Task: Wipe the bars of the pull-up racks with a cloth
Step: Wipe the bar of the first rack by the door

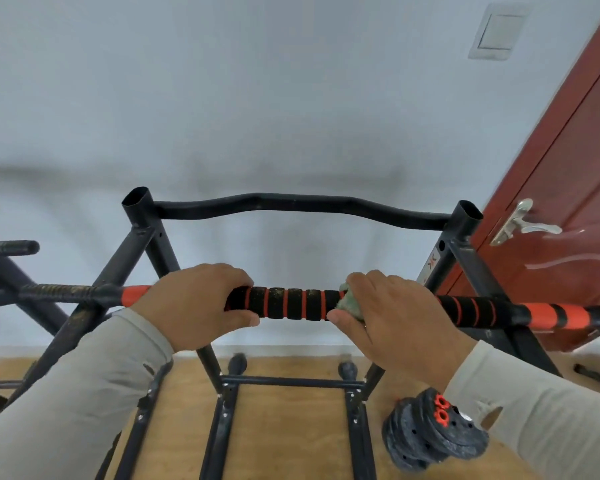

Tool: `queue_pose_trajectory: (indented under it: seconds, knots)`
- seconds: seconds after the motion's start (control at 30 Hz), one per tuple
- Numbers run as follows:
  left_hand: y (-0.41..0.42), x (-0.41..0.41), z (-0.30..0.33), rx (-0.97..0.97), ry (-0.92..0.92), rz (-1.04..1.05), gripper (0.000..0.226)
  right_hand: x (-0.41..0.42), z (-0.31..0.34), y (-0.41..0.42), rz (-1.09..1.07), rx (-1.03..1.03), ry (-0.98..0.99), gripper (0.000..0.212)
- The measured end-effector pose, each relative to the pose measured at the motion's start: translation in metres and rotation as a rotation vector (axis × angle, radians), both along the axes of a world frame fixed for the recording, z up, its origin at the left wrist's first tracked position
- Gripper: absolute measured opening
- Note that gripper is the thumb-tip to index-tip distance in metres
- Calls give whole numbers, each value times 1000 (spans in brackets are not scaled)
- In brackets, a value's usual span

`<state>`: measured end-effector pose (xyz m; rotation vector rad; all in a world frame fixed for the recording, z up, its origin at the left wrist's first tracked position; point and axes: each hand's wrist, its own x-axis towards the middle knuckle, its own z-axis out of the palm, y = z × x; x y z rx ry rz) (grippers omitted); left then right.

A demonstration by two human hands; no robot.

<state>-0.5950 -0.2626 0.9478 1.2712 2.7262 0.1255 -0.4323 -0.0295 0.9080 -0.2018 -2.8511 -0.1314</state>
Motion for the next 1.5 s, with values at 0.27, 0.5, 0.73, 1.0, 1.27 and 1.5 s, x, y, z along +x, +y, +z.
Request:
queue_pose_trajectory:
  seconds: [0.27,0.5,0.73,1.0,1.27,1.5]
  knots:
    - [5,-13,0,-9,-60,-36,35,-24,3,-36,-162,-52,56,49]
    - [2,-22,10,-111,-15,-165,40,-36,6,-60,-110,-76,54,36]
    - [-39,-45,12,-94,21,-205,34,-16,8,-54,-81,-134,26,15]
    - [-42,-47,4,-7,28,-188,34,-49,2,-103,-223,-116,226,29]
    - [-46,-47,2,36,55,-207,26,-85,-10,-149,83,-132,132,33]
    - [-47,-47,2,31,20,-204,32,-17,28,-60,-134,70,-127,46]
